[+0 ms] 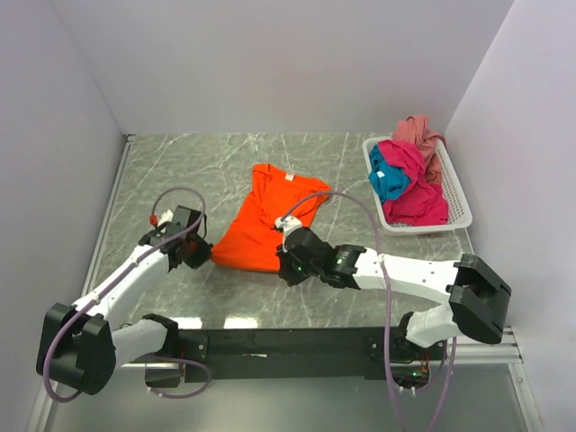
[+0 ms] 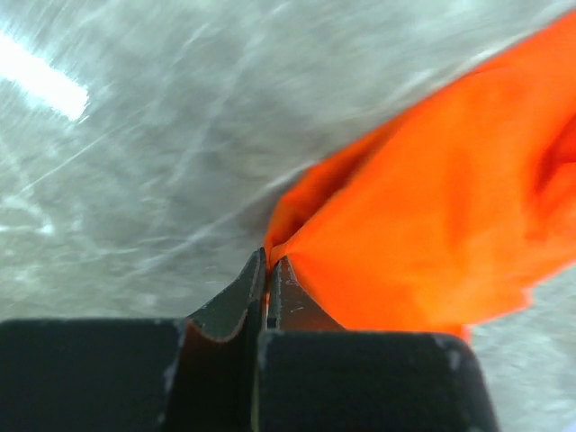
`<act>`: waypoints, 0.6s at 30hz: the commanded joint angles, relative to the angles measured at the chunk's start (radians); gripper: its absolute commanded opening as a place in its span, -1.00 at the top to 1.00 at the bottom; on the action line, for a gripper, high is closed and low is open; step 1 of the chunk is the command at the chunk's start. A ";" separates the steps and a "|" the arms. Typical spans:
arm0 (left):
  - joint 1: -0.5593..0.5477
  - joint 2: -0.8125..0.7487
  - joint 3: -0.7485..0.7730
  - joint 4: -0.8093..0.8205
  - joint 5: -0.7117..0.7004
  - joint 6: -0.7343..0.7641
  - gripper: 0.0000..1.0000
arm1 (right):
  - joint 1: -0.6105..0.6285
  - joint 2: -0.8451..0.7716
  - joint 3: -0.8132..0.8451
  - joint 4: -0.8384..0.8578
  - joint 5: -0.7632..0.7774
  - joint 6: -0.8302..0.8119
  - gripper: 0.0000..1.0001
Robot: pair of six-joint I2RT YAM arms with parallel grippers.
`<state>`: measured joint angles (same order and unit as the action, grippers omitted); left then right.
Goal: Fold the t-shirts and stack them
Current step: Fold the tshirt
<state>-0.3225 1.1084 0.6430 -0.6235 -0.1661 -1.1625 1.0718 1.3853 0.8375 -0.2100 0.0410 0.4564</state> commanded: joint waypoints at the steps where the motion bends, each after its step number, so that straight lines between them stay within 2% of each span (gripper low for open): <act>1: -0.001 0.005 0.145 0.033 -0.059 0.038 0.99 | -0.067 -0.034 0.058 -0.048 0.056 0.018 1.00; 6: -0.001 0.175 0.380 0.077 -0.081 0.086 0.99 | -0.255 -0.058 0.106 -0.060 0.066 0.016 1.00; 8: -0.001 0.265 0.449 0.088 -0.075 0.098 0.99 | -0.294 -0.052 0.129 -0.075 0.062 -0.008 1.00; 18: -0.004 0.700 0.953 0.099 -0.026 0.201 0.99 | -0.535 0.104 0.283 -0.054 0.005 -0.062 1.00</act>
<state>-0.3378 1.7382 1.4654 -0.5411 -0.1558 -1.0283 0.5930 1.4361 1.0412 -0.2352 0.0372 0.4286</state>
